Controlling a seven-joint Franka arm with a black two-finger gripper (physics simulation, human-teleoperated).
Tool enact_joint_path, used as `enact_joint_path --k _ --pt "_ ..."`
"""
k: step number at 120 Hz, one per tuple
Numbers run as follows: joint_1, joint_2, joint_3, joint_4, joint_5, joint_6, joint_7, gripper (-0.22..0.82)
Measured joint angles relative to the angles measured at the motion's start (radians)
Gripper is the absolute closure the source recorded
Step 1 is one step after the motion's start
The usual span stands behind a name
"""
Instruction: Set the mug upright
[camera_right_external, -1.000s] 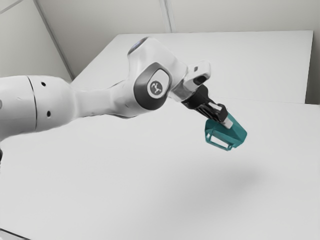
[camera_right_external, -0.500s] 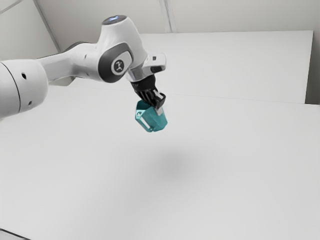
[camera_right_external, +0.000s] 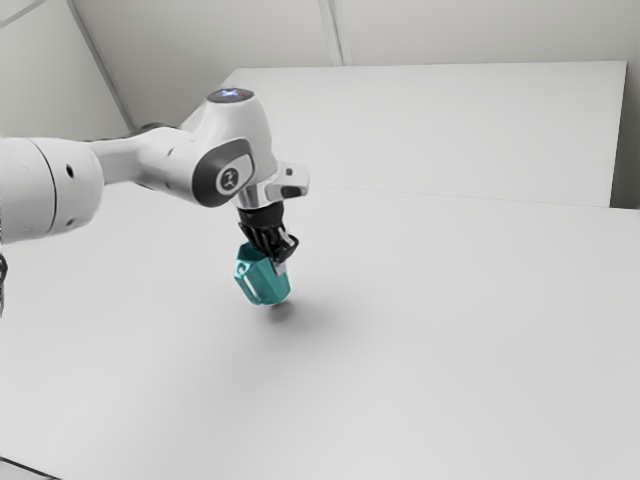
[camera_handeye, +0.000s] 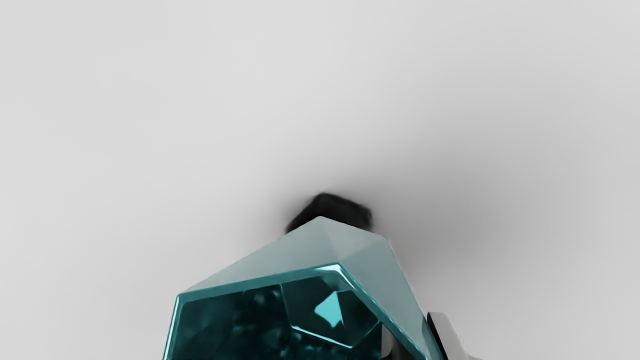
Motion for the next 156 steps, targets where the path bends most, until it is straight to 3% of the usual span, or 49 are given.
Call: enact_joint_path --k 37,64,88,122,156 --pt "0.004 0.074 0.000 -0.010 0.030 0.039 -0.008 0.77" --pt "0.004 0.057 0.000 -0.009 0.017 0.044 -0.006 0.32" --pt "0.002 -0.024 -0.001 0.025 -0.045 0.014 -0.004 0.13" --pt "0.017 0.037 0.064 0.387 -0.098 -0.193 0.001 0.03" --pt "0.004 0.029 0.068 0.422 -0.102 -0.311 0.005 0.01"
